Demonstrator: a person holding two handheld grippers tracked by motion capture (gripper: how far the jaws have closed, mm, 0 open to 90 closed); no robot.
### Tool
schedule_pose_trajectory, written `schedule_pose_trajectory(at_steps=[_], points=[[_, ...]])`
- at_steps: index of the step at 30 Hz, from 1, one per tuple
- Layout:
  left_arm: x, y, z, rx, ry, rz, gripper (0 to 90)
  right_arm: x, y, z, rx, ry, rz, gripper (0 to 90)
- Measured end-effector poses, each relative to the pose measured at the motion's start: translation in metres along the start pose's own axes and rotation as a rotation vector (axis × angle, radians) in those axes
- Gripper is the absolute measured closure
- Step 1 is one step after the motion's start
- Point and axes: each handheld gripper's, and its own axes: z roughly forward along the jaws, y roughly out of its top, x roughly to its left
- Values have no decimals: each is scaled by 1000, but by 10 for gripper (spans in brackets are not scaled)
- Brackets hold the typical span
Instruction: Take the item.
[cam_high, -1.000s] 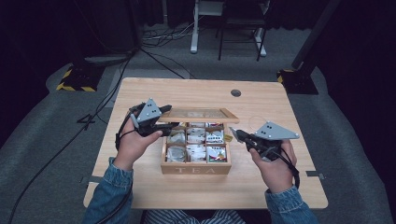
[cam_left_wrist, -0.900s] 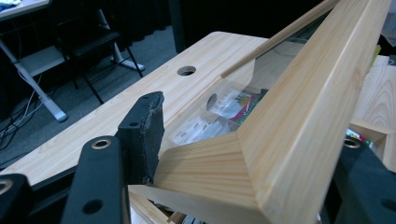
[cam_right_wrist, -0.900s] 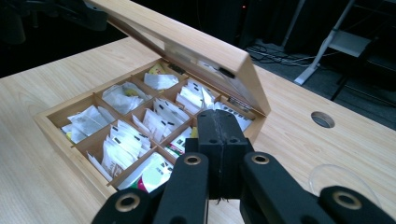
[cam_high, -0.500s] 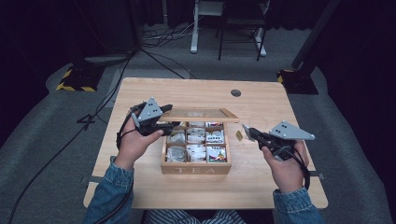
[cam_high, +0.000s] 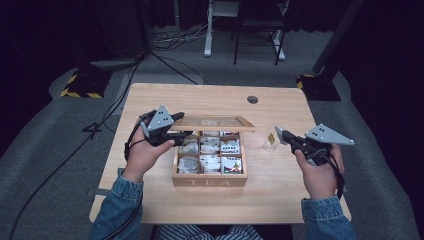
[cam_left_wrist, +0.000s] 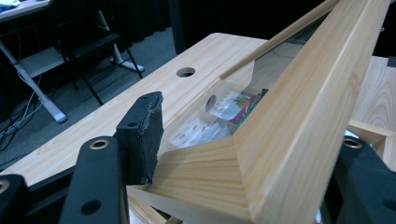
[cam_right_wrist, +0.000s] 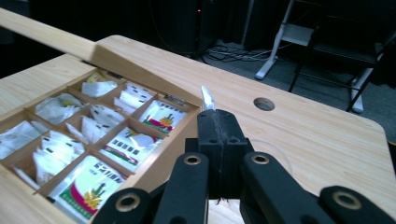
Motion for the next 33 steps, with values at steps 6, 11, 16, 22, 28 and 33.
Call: schedule_pose_trajectory(at_steps=[6,11,16,22,28,33], points=[[0,0,0,-1,-3,-2,405,-11,0,4,-8,-27,20,900],[1,0,0,-2,-4,-3,405,-22,1,12,-7,-49,31,900],[0,0,0,-2,-2,-2,405,-32,1,21,2,-75,39,900],[1,0,0,-1,-4,-1,404,-46,-2,35,16,-108,51,900],[1,0,0,-2,-5,-2,404,-57,-6,49,25,-129,71,900],[1,0,0,-2,-4,1,404,-60,-9,57,39,-131,73,900]])
